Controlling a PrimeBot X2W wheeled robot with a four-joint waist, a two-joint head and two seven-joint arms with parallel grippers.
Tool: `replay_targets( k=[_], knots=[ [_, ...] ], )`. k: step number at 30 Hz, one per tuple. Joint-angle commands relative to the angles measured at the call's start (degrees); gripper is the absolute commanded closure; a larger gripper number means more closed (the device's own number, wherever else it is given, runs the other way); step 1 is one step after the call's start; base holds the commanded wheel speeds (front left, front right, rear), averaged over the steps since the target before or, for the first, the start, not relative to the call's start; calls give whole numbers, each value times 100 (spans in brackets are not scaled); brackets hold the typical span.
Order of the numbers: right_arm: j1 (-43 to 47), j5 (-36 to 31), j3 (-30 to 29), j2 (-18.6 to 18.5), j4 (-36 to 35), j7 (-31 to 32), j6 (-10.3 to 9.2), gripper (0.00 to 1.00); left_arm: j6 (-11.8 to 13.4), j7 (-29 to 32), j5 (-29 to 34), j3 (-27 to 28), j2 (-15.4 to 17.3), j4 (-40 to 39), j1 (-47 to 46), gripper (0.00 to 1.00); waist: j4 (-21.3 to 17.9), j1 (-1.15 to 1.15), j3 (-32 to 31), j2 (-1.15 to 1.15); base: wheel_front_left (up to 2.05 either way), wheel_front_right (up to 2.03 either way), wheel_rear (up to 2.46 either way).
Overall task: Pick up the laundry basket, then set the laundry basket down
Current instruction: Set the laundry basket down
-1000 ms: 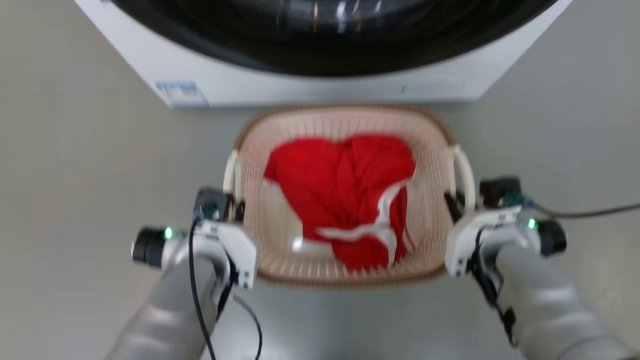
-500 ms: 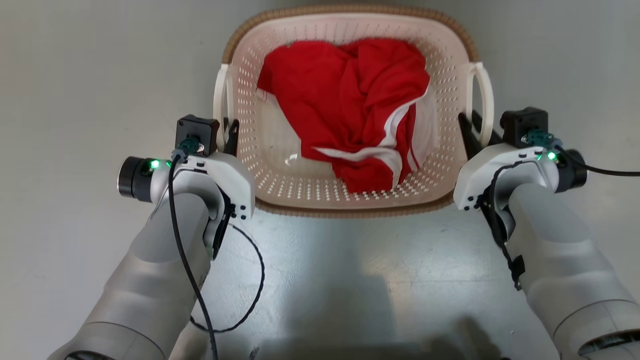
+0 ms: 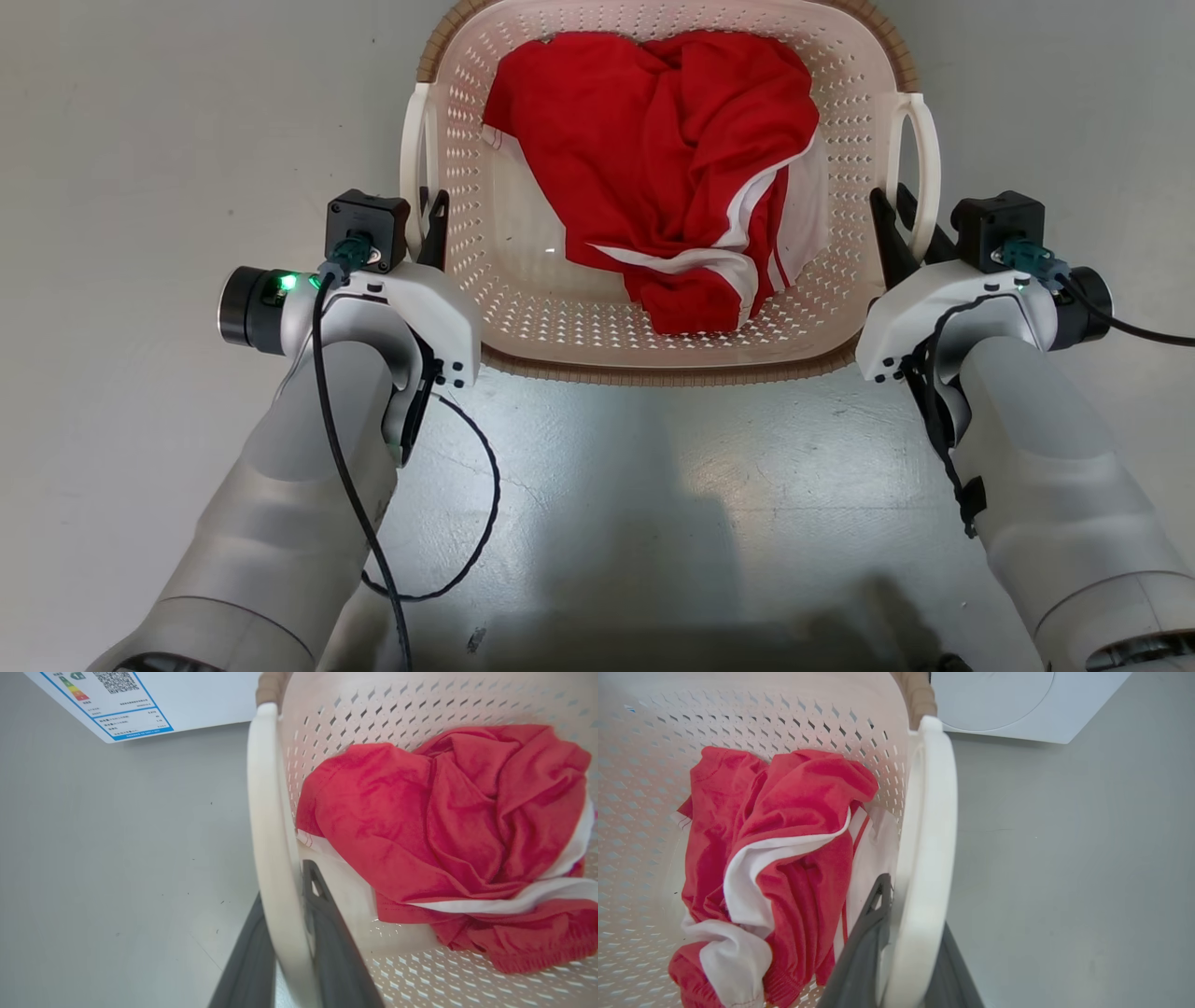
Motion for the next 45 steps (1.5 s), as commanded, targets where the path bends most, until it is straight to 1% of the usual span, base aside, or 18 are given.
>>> replay_targets(
  k=[1, 17, 28, 29, 30, 31, 32, 38, 45],
  knots=[
    [269, -29, 149, 69, -113, -85, 42, 100, -95, -36, 139, 136, 95, -118, 83, 100, -10, 0, 7, 0, 0, 0, 0],
    [156, -377, -185, 69, -111, -85, 42, 100, -219, -36, 460, 529, -37, -55, 45, 100, 45, 0, 154, 0, 0, 0, 0],
    [114, -389, -257, 69, -189, -85, 42, 100, -286, -36, 631, 787, -96, -37, -1, 100, 40, 0, 253, 0, 0, 0, 0],
    [115, -373, -295, 69, -233, -85, 42, 91, -264, -36, 632, 829, -101, -40, -4, 100, 37, 0, 264, 0, 0, 0, 0],
    [122, -360, -315, 69, -255, -85, 42, 33, -233, -36, 635, 874, -107, -55, -5, 75, 37, 0, 273, 0, 0, 0, 0],
    [126, -350, -321, 69, -264, -85, 42, 0, -215, -36, 657, 892, -112, -53, -5, 12, 36, 0, 281, 0, 0, 0, 0],
    [125, -349, -320, 69, -269, -85, 42, 0, -210, -36, 660, 917, -117, -14, -2, 0, 31, 0, 290, 0, 0, 0, 0],
    [89, -259, -308, 69, -327, -85, 42, 0, -179, -36, 739, 1074, -99, 66, -59, 0, 7, 0, 329, 0, 0, 0, 0],
    [191, -183, -275, 69, -437, -85, 42, 0, -140, -36, 820, 1177, -104, 141, -31, 0, -2, 0, 210, 0, 0, 0, 0]
  ],
)
